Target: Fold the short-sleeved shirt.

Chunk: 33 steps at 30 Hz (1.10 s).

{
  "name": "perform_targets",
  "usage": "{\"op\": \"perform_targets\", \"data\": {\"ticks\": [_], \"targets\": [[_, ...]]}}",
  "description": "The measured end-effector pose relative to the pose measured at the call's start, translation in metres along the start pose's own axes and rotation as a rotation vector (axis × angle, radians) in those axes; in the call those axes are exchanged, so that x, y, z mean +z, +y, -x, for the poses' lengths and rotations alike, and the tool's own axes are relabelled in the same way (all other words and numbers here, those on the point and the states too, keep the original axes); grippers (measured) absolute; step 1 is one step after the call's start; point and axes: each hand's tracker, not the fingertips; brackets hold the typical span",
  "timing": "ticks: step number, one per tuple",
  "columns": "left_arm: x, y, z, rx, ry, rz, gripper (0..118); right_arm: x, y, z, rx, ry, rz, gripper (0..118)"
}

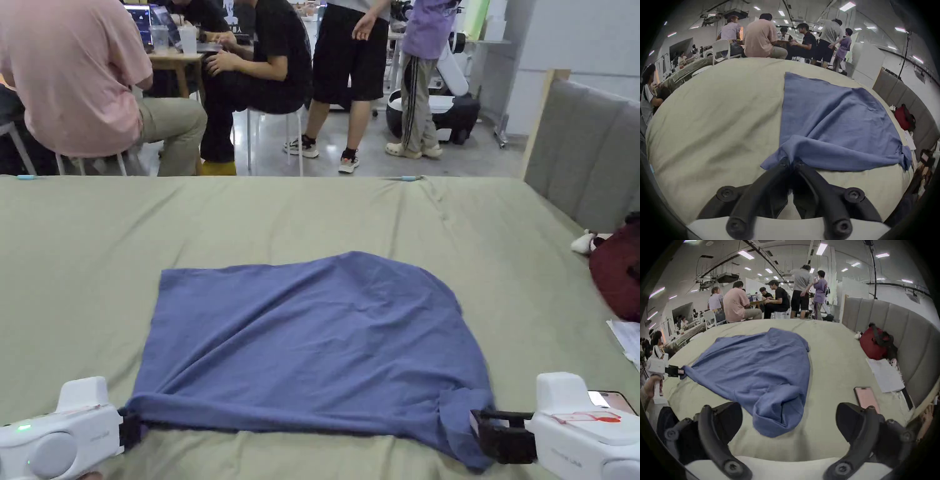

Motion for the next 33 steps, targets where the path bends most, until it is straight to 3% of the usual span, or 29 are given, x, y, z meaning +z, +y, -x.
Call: {"op": "perform_targets", "data": {"ticks": [2, 4, 5, 6, 7, 8, 10, 19, 23, 33], "targets": [[0.007, 0.002, -0.005, -0.001, 0.001, -0.004, 1, -0.018, -0.009, 0.002, -0.002, 0.004, 0.056, 89], [0.01, 0.003, -0.008, -0.006, 0.002, -0.006, 1, -0.038, -0.018, 0.003, 0.001, 0.048, 0.124, 83], [0.011, 0.004, -0.008, -0.008, 0.001, -0.005, 1, -0.045, -0.021, 0.002, -0.002, 0.083, 0.183, 64], [0.013, 0.004, -0.008, -0.014, 0.0, -0.004, 1, -0.05, -0.025, 0.002, 0.011, 0.096, 0.223, 23], [0.015, 0.005, -0.009, -0.024, -0.005, 0.002, 1, -0.05, -0.026, 0.002, 0.021, 0.077, 0.186, 7], [0.018, 0.005, -0.01, -0.036, -0.004, 0.004, 1, -0.045, -0.024, 0.0, 0.022, 0.076, 0.151, 7], [0.022, 0.008, -0.008, -0.04, -0.006, -0.004, 1, -0.039, -0.014, -0.008, -0.067, 0.106, 0.135, 6], [0.04, 0.057, -0.017, -0.04, -0.019, -0.05, 1, -0.016, 0.077, -0.026, -0.099, 0.014, -0.043, 6], [0.015, 0.085, -0.02, -0.03, -0.036, -0.045, 0, -0.057, 0.116, -0.027, -0.049, -0.049, -0.027, 6], [-0.075, 0.123, -0.029, -0.042, 0.028, 0.073, 1, -0.169, 0.148, -0.028, -0.064, -0.094, 0.099, 6]]}}
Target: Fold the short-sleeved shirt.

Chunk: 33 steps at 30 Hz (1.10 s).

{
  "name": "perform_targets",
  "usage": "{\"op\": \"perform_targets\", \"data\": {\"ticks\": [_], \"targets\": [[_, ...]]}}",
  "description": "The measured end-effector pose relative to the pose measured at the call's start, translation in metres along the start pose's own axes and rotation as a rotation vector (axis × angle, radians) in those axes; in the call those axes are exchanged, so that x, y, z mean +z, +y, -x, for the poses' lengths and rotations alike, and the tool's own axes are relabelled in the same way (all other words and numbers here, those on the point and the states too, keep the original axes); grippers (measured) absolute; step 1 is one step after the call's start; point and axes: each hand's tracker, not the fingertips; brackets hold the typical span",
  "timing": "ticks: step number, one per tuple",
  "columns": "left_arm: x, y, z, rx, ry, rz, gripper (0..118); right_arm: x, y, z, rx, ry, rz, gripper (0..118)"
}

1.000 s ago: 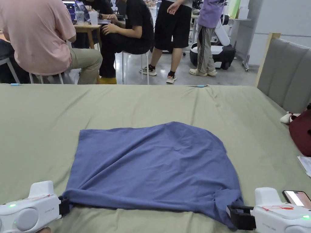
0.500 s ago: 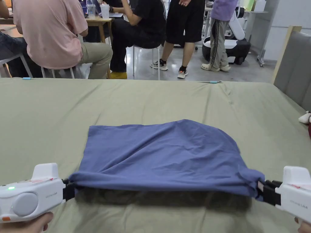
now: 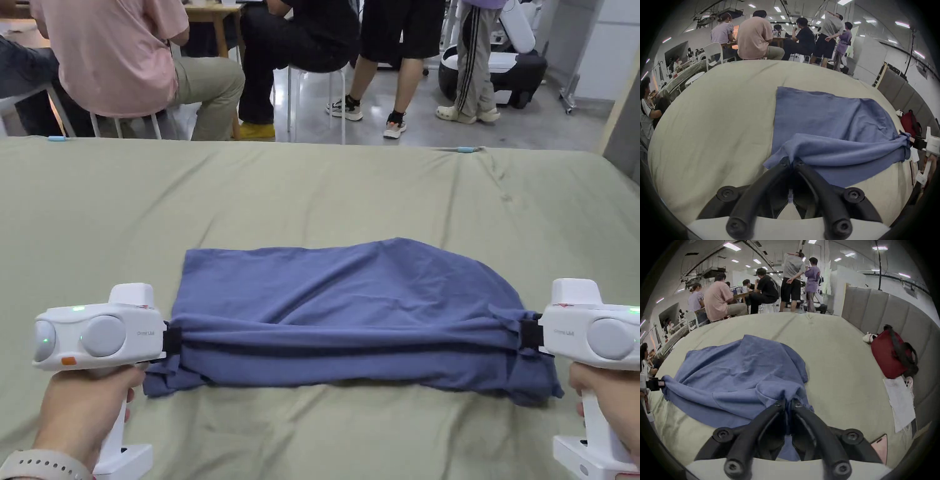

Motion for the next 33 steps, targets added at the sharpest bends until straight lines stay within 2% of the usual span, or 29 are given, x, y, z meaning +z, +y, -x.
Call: {"op": "perform_targets", "data": {"ticks": [5, 6, 7, 8, 9, 10, 13, 14, 15, 16, 17, 18, 19, 24, 28, 31, 32, 33], "targets": [[-0.004, -0.006, 0.005, 0.011, -0.028, -0.018, 3, -0.006, -0.006, -0.004, 0.016, 0.017, 0.007, 7], [0.003, -0.009, 0.004, 0.011, -0.019, -0.039, 21, 0.008, -0.009, 0.0, 0.019, 0.028, -0.015, 20], [0.012, -0.011, 0.004, 0.006, 0.02, -0.082, 47, 0.018, -0.011, 0.003, 0.03, 0.018, -0.037, 44], [0.024, -0.016, 0.002, -0.008, 0.066, -0.127, 74, 0.032, -0.012, 0.007, 0.05, 0.008, -0.068, 76], [0.037, -0.021, -0.001, -0.029, 0.09, -0.176, 88, 0.047, -0.017, 0.012, 0.058, 0.018, -0.104, 107], [0.048, -0.025, -0.005, -0.037, 0.09, -0.206, 88, 0.057, -0.022, 0.018, 0.052, 0.04, -0.147, 118], [0.076, -0.042, -0.021, -0.05, 0.076, -0.282, 85, 0.096, -0.04, 0.043, 0.024, 0.069, -0.252, 118], [0.084, -0.05, -0.031, -0.082, 0.08, -0.311, 78, 0.105, -0.049, 0.057, 0.019, 0.075, -0.277, 118], [0.088, -0.054, -0.039, -0.1, 0.091, -0.324, 63, 0.11, -0.056, 0.065, 0.024, 0.07, -0.285, 113], [0.092, -0.061, -0.047, -0.127, 0.089, -0.324, 45, 0.116, -0.064, 0.076, 0.04, 0.073, -0.289, 101], [0.095, -0.066, -0.054, -0.138, 0.078, -0.319, 24, 0.12, -0.071, 0.088, 0.063, 0.08, -0.292, 76], [0.098, -0.072, -0.059, -0.148, 0.048, -0.315, 0, 0.119, -0.077, 0.101, 0.104, 0.091, -0.278, 28], [0.098, -0.076, -0.063, -0.14, 0.033, -0.308, 0, 0.12, -0.082, 0.11, 0.128, 0.083, -0.266, 0], [0.097, -0.08, -0.053, -0.131, -0.015, -0.261, 0, 0.123, -0.088, 0.129, 0.149, 0.116, -0.259, 0], [0.097, -0.061, -0.005, -0.002, -0.009, -0.195, 0, 0.126, -0.083, 0.12, 0.155, 0.112, -0.274, 0], [0.084, -0.048, 0.026, 0.078, -0.012, -0.166, 0, 0.122, -0.081, 0.113, 0.129, 0.107, -0.268, 0], [0.083, -0.048, 0.026, 0.098, -0.015, -0.157, 5, 0.12, -0.081, 0.112, 0.121, 0.108, -0.261, 0], [0.077, -0.046, 0.029, 0.098, -0.015, -0.146, 28, 0.117, -0.083, 0.113, 0.119, 0.11, -0.256, 0]]}}
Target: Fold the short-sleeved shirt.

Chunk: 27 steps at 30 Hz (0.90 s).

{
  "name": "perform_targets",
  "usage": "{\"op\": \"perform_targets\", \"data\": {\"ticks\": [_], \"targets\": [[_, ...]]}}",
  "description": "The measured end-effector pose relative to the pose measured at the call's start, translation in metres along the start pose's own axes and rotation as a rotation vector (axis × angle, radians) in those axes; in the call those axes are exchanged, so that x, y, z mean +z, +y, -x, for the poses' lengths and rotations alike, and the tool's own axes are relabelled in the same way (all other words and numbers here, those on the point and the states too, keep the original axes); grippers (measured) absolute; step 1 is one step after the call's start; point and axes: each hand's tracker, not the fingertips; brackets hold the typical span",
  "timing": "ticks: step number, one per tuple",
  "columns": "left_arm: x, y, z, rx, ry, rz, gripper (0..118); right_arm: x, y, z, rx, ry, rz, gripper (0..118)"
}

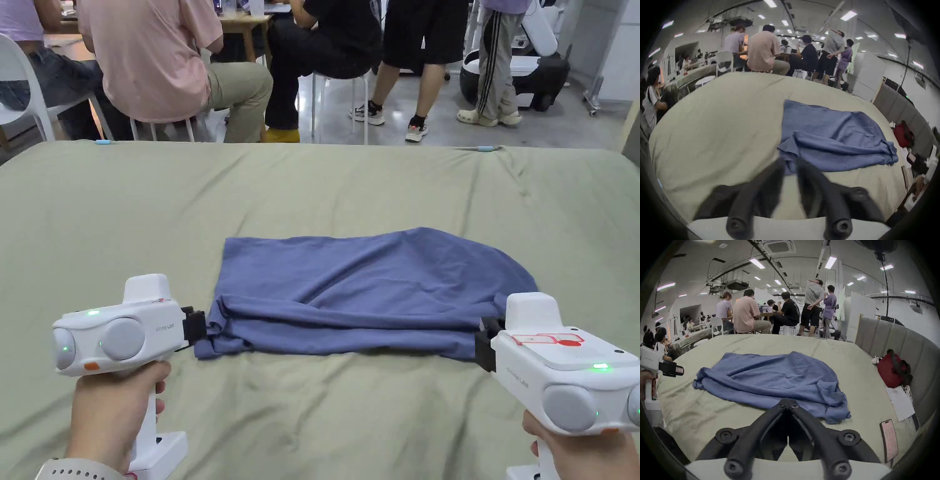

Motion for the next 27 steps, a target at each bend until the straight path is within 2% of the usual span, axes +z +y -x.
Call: {"op": "perform_targets", "data": {"ticks": [2, 3, 8, 11, 13, 14, 15, 16, 17, 18, 19, 20, 21, 22, 23, 24, 27], "targets": [[-0.014, -0.001, -0.001, -0.005, 0.012, 0.033, 79, 0.001, -0.006, 0.001, 0.012, -0.012, 0.003, 0], [-0.018, -0.004, -0.007, -0.008, 0.008, 0.035, 90, -0.001, -0.008, 0.002, 0.013, -0.019, 0.003, 0], [-0.059, -0.016, -0.027, -0.033, 0.001, 0.11, 84, -0.007, -0.015, -0.005, 0.005, -0.053, 0.01, 0], [-0.09, -0.02, -0.028, -0.028, 0.031, 0.154, 69, -0.007, -0.015, -0.019, 0.014, -0.082, 0.012, 0], [-0.106, -0.022, -0.027, -0.013, 0.035, 0.181, 65, -0.008, -0.014, -0.032, 0.01, -0.103, 0.017, 0], [-0.11, -0.023, -0.028, -0.025, 0.043, 0.174, 58, -0.01, -0.014, -0.041, 0.004, -0.116, 0.024, 0], [-0.111, -0.022, -0.029, -0.059, 0.062, 0.162, 42, -0.012, -0.014, -0.051, -0.009, -0.133, 0.03, 0], [-0.109, -0.02, -0.031, -0.078, 0.065, 0.165, 15, -0.014, -0.014, -0.059, -0.023, -0.148, 0.035, 0], [-0.105, -0.018, -0.035, -0.096, 0.036, 0.147, 6, -0.018, -0.014, -0.071, -0.04, -0.166, 0.046, 0], [-0.101, -0.017, -0.038, -0.093, 0.015, 0.137, 6, -0.022, -0.015, -0.08, -0.046, -0.182, 0.057, 3], [-0.096, -0.017, -0.043, -0.108, 0.048, 0.13, 6, -0.028, -0.015, -0.087, -0.049, -0.186, 0.063, 17], [-0.091, -0.017, -0.047, -0.165, 0.044, 0.098, 6, -0.036, -0.016, -0.095, -0.053, -0.185, 0.074, 46], [-0.088, -0.018, -0.048, -0.168, 0.047, 0.079, 6, -0.042, -0.016, -0.1, -0.058, -0.176, 0.088, 91], [-0.083, -0.017, -0.046, -0.144, 0.038, 0.067, 6, -0.053, -0.017, -0.106, -0.064, -0.162, 0.133, 112], [-0.077, -0.016, -0.045, -0.125, 0.018, 0.049, 6, -0.067, -0.019, -0.111, -0.062, -0.152, 0.175, 118], [-0.074, -0.016, -0.044, -0.12, 0.016, 0.048, 6, -0.076, -0.021, -0.114, -0.067, -0.156, 0.158, 118], [-0.062, -0.01, -0.043, -0.099, -0.003, 0.041, 6, -0.105, -0.03, -0.122, -0.082, -0.161, 0.191, 107]]}}
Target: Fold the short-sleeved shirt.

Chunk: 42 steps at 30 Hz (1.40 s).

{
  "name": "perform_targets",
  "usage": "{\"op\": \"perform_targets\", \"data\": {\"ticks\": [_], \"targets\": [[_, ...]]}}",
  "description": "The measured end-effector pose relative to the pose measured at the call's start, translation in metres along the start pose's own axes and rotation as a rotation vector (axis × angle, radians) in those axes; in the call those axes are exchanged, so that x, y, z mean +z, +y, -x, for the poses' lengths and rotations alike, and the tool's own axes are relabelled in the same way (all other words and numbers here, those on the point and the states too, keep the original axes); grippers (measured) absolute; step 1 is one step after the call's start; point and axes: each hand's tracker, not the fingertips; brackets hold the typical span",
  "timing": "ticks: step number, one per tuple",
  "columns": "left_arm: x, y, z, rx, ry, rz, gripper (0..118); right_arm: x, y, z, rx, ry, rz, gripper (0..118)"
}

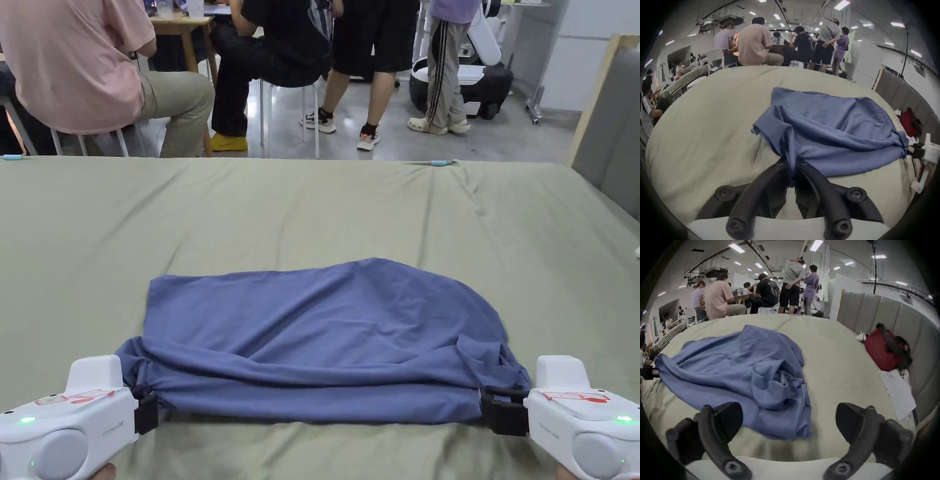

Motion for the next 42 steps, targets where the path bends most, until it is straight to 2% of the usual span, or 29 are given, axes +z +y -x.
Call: {"op": "perform_targets", "data": {"ticks": [1, 2, 3, 4, 5, 6, 9, 15, 21, 22, 23, 24, 25, 26, 27, 28, 29, 32, 35, 36, 37, 38, 39, 40, 41, 42], "targets": [[0.0, 0.0, -0.001, -0.003, -0.002, 0.004, 6, -0.008, -0.002, -0.001, -0.011, 0.026, 0.018, 107], [0.0, 0.0, -0.001, -0.005, -0.003, 0.005, 6, -0.017, -0.004, -0.003, -0.039, 0.078, 0.048, 89], [0.0, 0.0, -0.001, -0.01, -0.006, 0.009, 6, -0.02, -0.006, -0.004, -0.093, 0.124, 0.089, 48], [0.001, -0.002, -0.001, -0.012, -0.013, -0.005, 6, -0.02, -0.006, -0.005, -0.129, 0.156, 0.091, 24], [0.006, -0.002, -0.003, -0.022, -0.008, -0.009, 5, -0.006, -0.004, -0.001, -0.118, 0.127, 0.044, 13], [0.01, -0.001, -0.004, -0.041, -0.01, 0.008, 5, 0.005, -0.001, 0.005, -0.096, 0.121, 0.031, 9], [0.029, 0.0, -0.001, -0.049, -0.023, -0.011, 5, 0.034, 0.002, 0.008, -0.033, 0.12, 0.011, 9], [0.076, -0.009, 0.021, -0.081, -0.063, 0.002, 5, 0.093, -0.006, 0.001, -0.013, 0.147, 0.047, 9], [0.073, -0.045, 0.044, -0.013, -0.099, 0.107, 6, 0.093, -0.045, 0.011, 0.039, 0.157, 0.146, 9], [0.071, -0.051, 0.045, 0.004, -0.098, 0.121, 6, 0.089, -0.051, 0.015, 0.055, 0.146, 0.156, 10], [0.07, -0.054, 0.043, -0.007, -0.094, 0.123, 10, 0.09, -0.054, 0.018, 0.069, 0.137, 0.152, 16], [0.072, -0.057, 0.041, -0.03, -0.087, 0.125, 26, 0.094, -0.055, 0.018, 0.071, 0.131, 0.136, 43], [0.076, -0.058, 0.039, -0.046, -0.074, 0.12, 47, 0.099, -0.054, 0.018, 0.062, 0.126, 0.115, 75], [0.083, -0.057, 0.037, -0.07, -0.038, 0.101, 69, 0.107, -0.048, 0.016, 0.049, 0.135, 0.088, 101], [0.088, -0.057, 0.036, -0.088, -0.035, 0.077, 87, 0.113, -0.045, 0.015, 0.039, 0.157, 0.064, 118], [0.096, -0.055, 0.034, -0.11, -0.044, 0.033, 95, 0.123, -0.039, 0.016, 0.028, 0.184, 0.019, 118], [0.105, -0.054, 0.03, -0.127, -0.041, -0.019, 96, 0.133, -0.032, 0.019, 0.018, 0.2, -0.033, 118], [0.123, -0.046, 0.009, -0.135, -0.007, -0.1, 96, 0.152, -0.01, 0.039, 0.004, 0.176, -0.148, 118], [0.129, -0.042, -0.019, -0.164, 0.023, -0.206, 93, 0.154, 0.001, 0.069, 0.039, 0.14, -0.231, 118], [0.127, -0.04, -0.026, -0.175, 0.035, -0.249, 82, 0.153, 0.003, 0.081, 0.04, 0.137, -0.249, 107], [0.126, -0.039, -0.032, -0.189, 0.049, -0.271, 62, 0.152, 0.004, 0.089, 0.037, 0.143, -0.251, 87], [0.123, -0.037, -0.039, -0.212, 0.061, -0.29, 31, 0.147, 0.005, 0.097, 0.035, 0.152, -0.269, 61], [0.119, -0.035, -0.043, -0.227, 0.08, -0.306, 0, 0.144, 0.005, 0.106, 0.038, 0.15, -0.286, 25], [0.117, -0.034, -0.045, -0.23, 0.075, -0.32, 0, 0.141, 0.006, 0.112, 0.05, 0.145, -0.292, 7], [0.115, -0.029, -0.042, -0.226, 0.071, -0.313, 0, 0.138, 0.007, 0.118, 0.065, 0.143, -0.298, 0], [0.112, -0.023, -0.039, -0.227, 0.042, -0.29, 0, 0.136, 0.009, 0.12, 0.071, 0.154, -0.297, 0]]}}
